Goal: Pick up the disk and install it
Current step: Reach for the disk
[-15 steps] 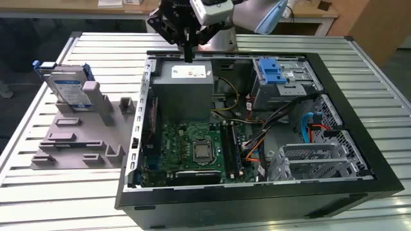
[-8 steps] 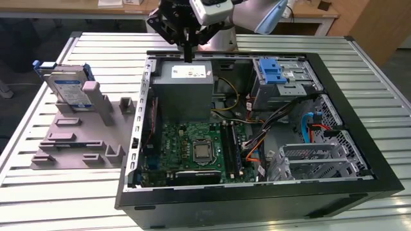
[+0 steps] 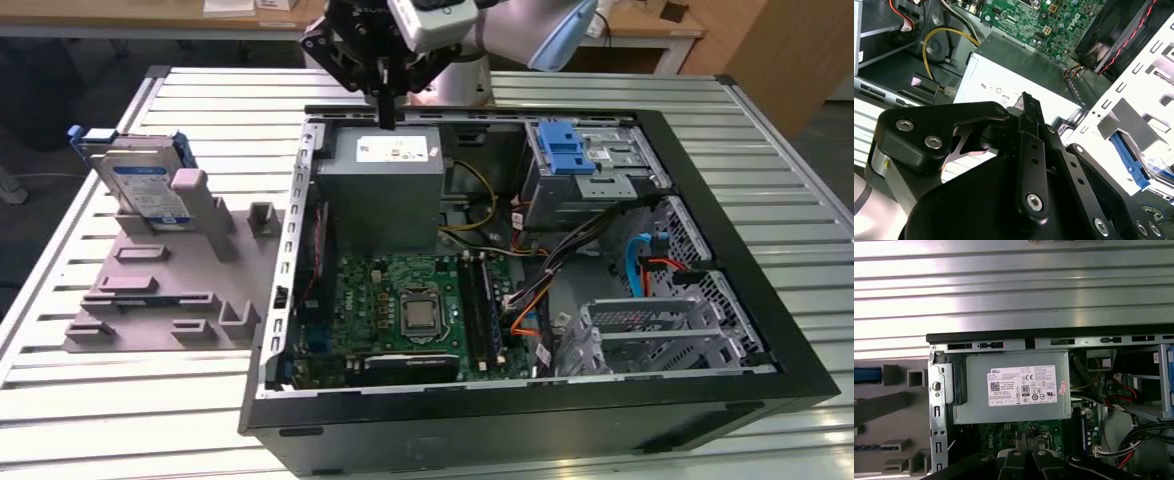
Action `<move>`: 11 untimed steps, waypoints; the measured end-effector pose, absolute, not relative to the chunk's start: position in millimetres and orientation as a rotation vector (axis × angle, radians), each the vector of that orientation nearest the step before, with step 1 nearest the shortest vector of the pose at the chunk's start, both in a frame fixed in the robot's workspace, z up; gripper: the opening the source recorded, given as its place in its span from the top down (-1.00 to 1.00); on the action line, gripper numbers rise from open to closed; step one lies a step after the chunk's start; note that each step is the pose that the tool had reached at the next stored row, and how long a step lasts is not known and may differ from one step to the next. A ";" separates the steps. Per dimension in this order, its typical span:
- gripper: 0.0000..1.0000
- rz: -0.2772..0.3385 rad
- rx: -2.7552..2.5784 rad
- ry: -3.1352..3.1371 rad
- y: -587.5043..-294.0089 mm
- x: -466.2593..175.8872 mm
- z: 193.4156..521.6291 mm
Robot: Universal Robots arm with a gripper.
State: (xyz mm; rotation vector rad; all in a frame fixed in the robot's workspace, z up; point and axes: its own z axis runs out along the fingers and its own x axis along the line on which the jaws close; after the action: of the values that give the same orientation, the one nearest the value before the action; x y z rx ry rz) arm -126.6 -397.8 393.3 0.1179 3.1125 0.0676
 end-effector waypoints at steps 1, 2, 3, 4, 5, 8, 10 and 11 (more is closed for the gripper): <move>0.79 0.068 0.118 3.113 -397.2 -127.7 393.3; 0.79 0.068 0.118 3.113 -396.4 -128.9 393.3; 0.79 0.068 0.118 3.113 -395.4 -130.2 393.3; 0.79 0.068 0.118 3.112 -394.3 -131.1 393.3; 0.79 0.068 0.118 3.112 -393.0 -131.9 393.3; 0.79 0.067 0.118 3.113 -388.9 -134.4 393.3; 0.79 0.067 0.118 3.112 -386.9 -139.4 393.3; 0.79 0.067 0.118 3.112 -386.3 -142.5 393.2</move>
State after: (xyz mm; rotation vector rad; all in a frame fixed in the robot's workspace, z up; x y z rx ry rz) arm -142.5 -386.3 393.2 0.1181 3.1124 0.0666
